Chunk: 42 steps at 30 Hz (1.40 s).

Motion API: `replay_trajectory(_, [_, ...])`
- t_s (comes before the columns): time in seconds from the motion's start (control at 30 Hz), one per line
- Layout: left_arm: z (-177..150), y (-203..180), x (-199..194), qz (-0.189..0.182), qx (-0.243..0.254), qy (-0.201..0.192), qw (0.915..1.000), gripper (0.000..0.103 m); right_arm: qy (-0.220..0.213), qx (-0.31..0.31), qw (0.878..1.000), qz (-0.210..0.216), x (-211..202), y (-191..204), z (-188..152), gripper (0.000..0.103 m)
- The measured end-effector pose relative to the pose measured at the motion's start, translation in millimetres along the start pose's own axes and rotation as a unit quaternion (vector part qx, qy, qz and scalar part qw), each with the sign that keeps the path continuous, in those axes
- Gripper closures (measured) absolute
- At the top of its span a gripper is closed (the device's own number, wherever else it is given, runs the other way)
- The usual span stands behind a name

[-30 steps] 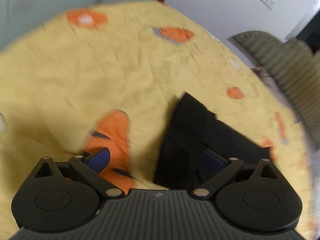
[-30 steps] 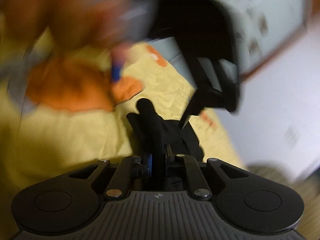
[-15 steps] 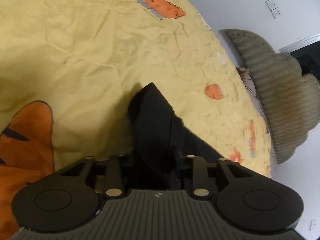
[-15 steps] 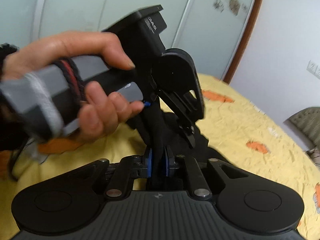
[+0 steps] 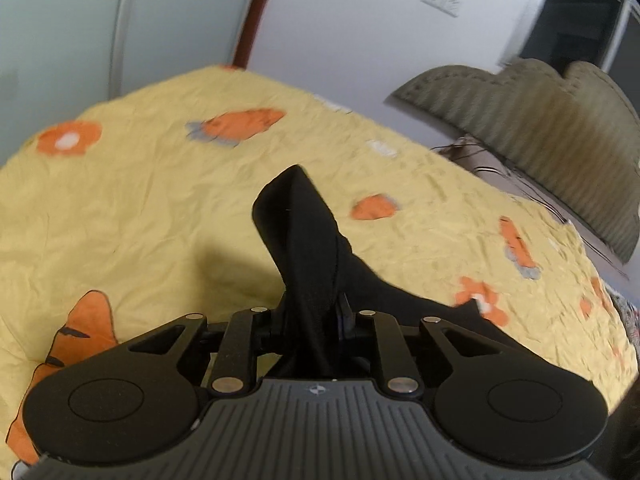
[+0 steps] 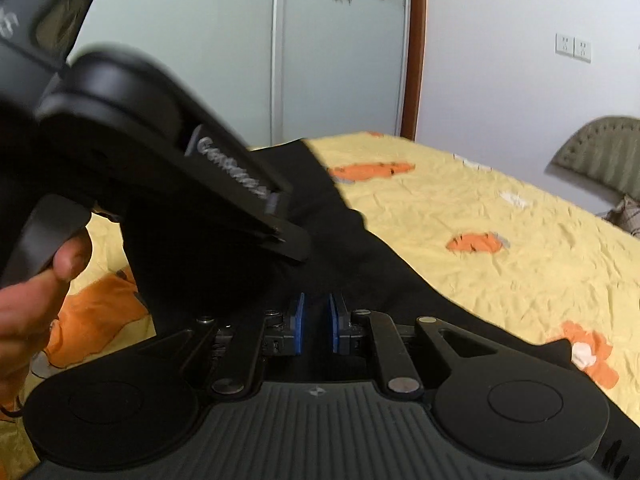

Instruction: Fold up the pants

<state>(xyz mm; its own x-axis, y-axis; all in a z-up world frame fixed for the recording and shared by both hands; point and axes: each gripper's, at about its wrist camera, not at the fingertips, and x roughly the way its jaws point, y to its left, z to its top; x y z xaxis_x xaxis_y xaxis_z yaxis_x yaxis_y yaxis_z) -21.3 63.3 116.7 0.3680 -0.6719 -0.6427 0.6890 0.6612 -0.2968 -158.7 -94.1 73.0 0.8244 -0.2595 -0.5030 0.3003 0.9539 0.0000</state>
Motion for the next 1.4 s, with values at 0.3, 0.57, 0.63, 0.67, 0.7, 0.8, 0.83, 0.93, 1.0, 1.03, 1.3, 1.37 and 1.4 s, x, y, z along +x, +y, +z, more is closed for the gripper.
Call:
replay_trajectory(0.3, [-17.1,-88.5,-40.4,-0.039,0.038,-0.049,0.9973,0.084,-0.079,0.067,0.994,-0.017,-78.1,-39.5,-10.0,0.091])
replay_trajectory(0.57, [-49.3,-197.8,-46.3,-0.105,0.106,-0.048,0.9876,0.079,-0.118,0.147,0.978,-0.085,-157.9,-104.5,-49.1,0.091])
replay_trajectory(0.63, [-62.4,-230.2,-40.8,-0.122,0.133,-0.043,0.9827,0.078,-0.122,0.175,0.972,-0.102,-177.2,-123.1,-64.1,0.091])
replay_trajectory(0.67, [-68.9,-245.3,-37.1,-0.129,0.142,-0.039,0.9807,0.078,-0.122,0.189,0.968,-0.111,-186.2,-133.3,-72.3,0.091])
replay_trajectory(0.7, [-76.2,-261.0,-33.2,-0.136,0.153,-0.035,0.9782,0.077,-0.121,0.2,0.965,-0.12,-190.7,-141.3,-78.5,0.091])
replay_trajectory(0.8, [-100.9,-303.0,-20.2,-0.15,0.189,-0.023,0.9701,0.077,-0.117,0.236,0.953,-0.148,-209.4,-166.0,-102.0,0.091])
replay_trajectory(0.83, [-108.8,-314.5,-16.2,-0.154,0.195,-0.018,0.9685,0.076,-0.115,0.248,0.949,-0.155,-214.4,-174.2,-109.7,0.091])
replay_trajectory(0.93, [-131.7,-348.0,0.1,-0.165,0.215,-0.002,0.9626,0.076,-0.104,0.291,0.935,-0.173,-227.5,-200.3,-131.5,0.091])
replay_trajectory(1.0, [-143.4,-363.2,11.7,-0.171,0.218,0.012,0.9609,0.076,-0.095,0.313,0.927,-0.182,-235.3,-216.2,-143.1,0.091])
replay_trajectory(1.03, [-148.4,-371.8,17.4,-0.173,0.222,0.017,0.9596,0.076,-0.09,0.321,0.923,-0.189,-237.4,-222.8,-148.0,0.091])
replay_trajectory(1.3, [-174.4,-407.3,62.3,-0.219,0.224,0.12,0.9421,0.067,-0.03,0.351,0.896,-0.27,-255.9,-246.5,-177.3,0.085])
replay_trajectory(1.37, [-169.1,-400.7,58.0,-0.256,0.217,0.141,0.9313,0.063,-0.005,0.321,0.877,-0.358,-269.6,-242.6,-181.2,0.081])
replay_trajectory(1.4, [-163.5,-395.7,55.2,-0.272,0.212,0.142,0.9277,0.054,-0.002,0.317,0.864,-0.392,-277.5,-243.3,-183.9,0.081])
